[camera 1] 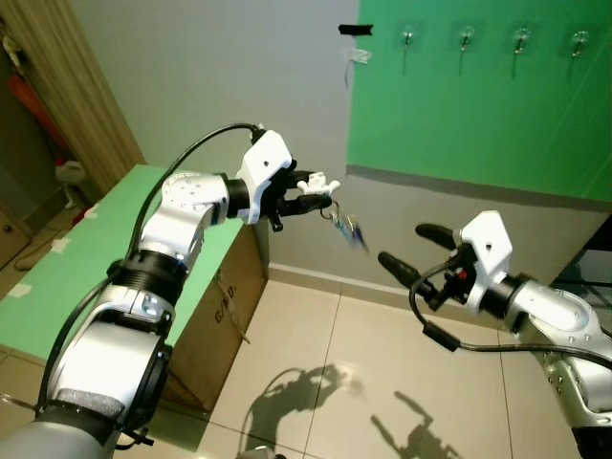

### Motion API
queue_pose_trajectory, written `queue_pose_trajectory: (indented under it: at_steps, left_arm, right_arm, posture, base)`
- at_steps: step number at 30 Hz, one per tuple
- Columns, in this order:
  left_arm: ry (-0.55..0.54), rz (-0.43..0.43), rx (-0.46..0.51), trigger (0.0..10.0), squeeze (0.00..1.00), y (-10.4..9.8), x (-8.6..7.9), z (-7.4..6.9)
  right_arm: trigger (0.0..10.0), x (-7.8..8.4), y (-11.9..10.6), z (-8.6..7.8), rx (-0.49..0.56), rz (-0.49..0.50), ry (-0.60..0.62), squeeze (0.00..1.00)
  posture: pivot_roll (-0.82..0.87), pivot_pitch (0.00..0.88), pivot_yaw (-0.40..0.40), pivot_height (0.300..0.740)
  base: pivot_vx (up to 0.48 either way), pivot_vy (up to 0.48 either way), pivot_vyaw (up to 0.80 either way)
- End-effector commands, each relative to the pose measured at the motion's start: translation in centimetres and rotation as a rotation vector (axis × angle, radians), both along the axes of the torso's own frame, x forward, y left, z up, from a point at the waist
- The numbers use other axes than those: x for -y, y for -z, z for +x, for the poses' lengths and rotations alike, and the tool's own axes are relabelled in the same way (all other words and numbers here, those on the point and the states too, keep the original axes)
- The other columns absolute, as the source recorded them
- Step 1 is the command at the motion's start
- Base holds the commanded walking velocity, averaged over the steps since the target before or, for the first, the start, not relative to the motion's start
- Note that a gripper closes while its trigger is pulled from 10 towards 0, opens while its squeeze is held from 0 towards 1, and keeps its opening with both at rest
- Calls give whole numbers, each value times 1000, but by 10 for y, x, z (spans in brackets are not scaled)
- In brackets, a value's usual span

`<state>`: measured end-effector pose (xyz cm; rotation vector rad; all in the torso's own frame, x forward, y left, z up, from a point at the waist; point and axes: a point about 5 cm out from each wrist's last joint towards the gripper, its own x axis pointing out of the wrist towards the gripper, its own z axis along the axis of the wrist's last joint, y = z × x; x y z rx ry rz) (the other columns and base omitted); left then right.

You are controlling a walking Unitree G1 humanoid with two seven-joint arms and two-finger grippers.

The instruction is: Hang keys on a hook

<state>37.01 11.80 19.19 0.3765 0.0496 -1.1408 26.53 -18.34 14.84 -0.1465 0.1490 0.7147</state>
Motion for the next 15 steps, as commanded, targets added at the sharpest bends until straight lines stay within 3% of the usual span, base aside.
queue_pose_trajectory:
  at_steps: [1, 4, 11, 15]
  left_arm:
    - [16, 39, 9, 10000, 0, -4, -3, 2]
    - [57, 7, 13, 10000, 0, -14, 3, 4]
    - [135, -62, 27, 10000, 0, -27, 19, 1]
    - [148, -68, 46, 10000, 0, -35, 17, 3]
  right_arm:
    - [10000, -5, -7, 0, -5, -1, -51, 0]
    - [10000, -8, -19, 4, 2, -32, -99, 0]
    - [10000, -17, -24, 9, 16, -34, -105, 0]
    - [10000, -28, -27, 10, 5, 4, -136, 0]
  posture:
    - [-218, 0, 99, 740]
    - [-226, 0, 98, 740]
    - [-227, 0, 99, 740]
    - [-224, 0, 100, 740]
  base:
    - [0, 0, 0]
    - [0, 0, 0]
    - [0, 0, 0]
    - [0, 0, 0]
